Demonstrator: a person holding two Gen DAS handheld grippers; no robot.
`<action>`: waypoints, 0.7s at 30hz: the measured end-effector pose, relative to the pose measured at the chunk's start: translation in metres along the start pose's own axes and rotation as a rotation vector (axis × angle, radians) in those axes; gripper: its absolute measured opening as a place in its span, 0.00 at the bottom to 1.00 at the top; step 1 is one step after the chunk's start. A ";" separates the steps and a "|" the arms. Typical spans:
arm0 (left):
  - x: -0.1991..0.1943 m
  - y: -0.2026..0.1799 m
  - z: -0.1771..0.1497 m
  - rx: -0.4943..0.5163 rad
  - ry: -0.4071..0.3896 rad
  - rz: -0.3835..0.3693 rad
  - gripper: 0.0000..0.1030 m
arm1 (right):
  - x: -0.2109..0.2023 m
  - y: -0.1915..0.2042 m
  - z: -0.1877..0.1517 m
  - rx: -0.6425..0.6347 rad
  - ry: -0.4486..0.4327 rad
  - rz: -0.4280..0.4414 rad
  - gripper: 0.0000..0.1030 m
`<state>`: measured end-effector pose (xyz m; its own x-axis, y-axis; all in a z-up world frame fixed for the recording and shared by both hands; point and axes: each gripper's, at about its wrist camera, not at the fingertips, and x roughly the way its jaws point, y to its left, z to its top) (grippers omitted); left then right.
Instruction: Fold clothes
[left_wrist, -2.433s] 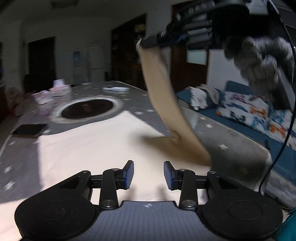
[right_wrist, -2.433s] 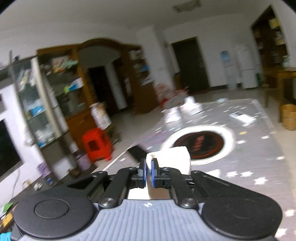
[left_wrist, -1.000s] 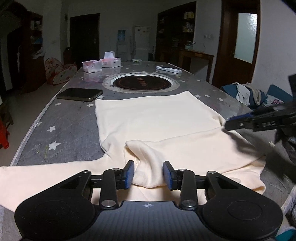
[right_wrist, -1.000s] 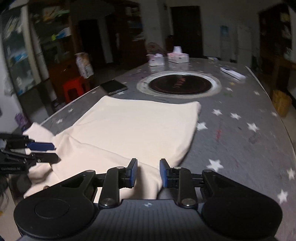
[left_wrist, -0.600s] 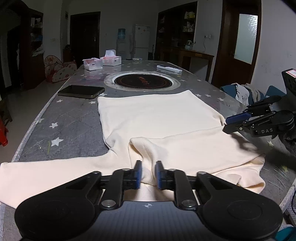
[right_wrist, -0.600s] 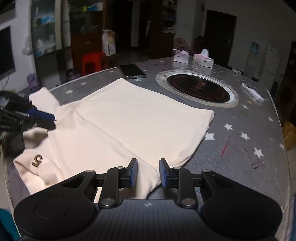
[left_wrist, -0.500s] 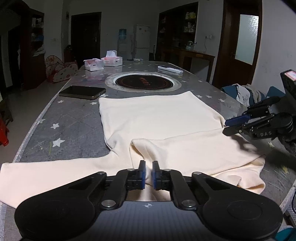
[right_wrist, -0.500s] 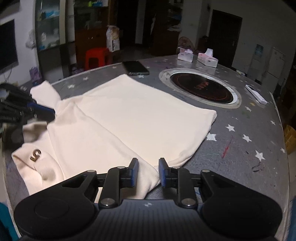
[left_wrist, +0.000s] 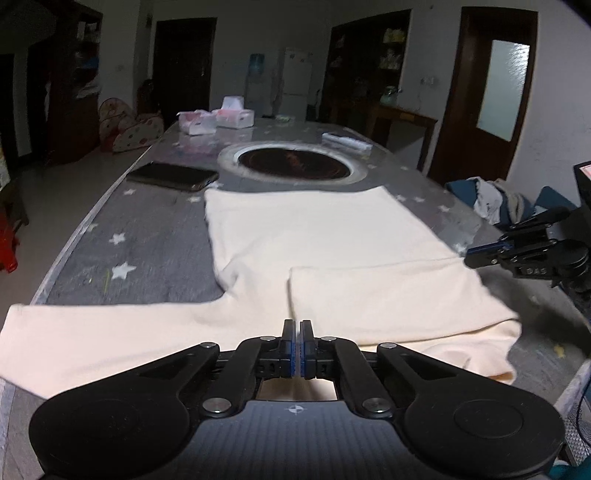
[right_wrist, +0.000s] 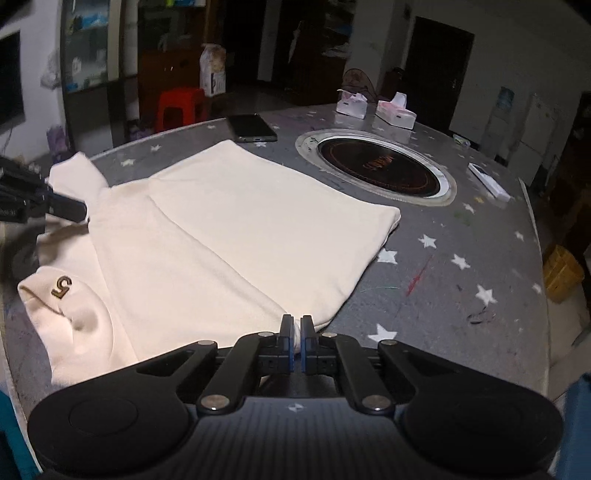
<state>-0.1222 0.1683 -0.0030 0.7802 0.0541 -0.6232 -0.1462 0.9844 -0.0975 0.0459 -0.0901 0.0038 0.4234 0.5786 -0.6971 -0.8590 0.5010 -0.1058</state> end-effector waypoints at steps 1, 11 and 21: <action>0.000 0.001 -0.001 0.005 0.005 0.007 0.02 | -0.001 0.000 0.000 0.006 -0.005 -0.005 0.05; 0.000 -0.014 0.006 0.023 -0.040 -0.046 0.05 | -0.025 0.020 0.004 0.027 -0.073 0.084 0.12; -0.011 0.008 -0.007 -0.064 -0.057 0.062 0.41 | -0.015 0.027 -0.009 0.086 -0.032 0.106 0.24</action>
<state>-0.1363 0.1741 -0.0023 0.8012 0.1261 -0.5849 -0.2328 0.9662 -0.1106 0.0139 -0.0904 0.0050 0.3416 0.6509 -0.6779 -0.8722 0.4883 0.0293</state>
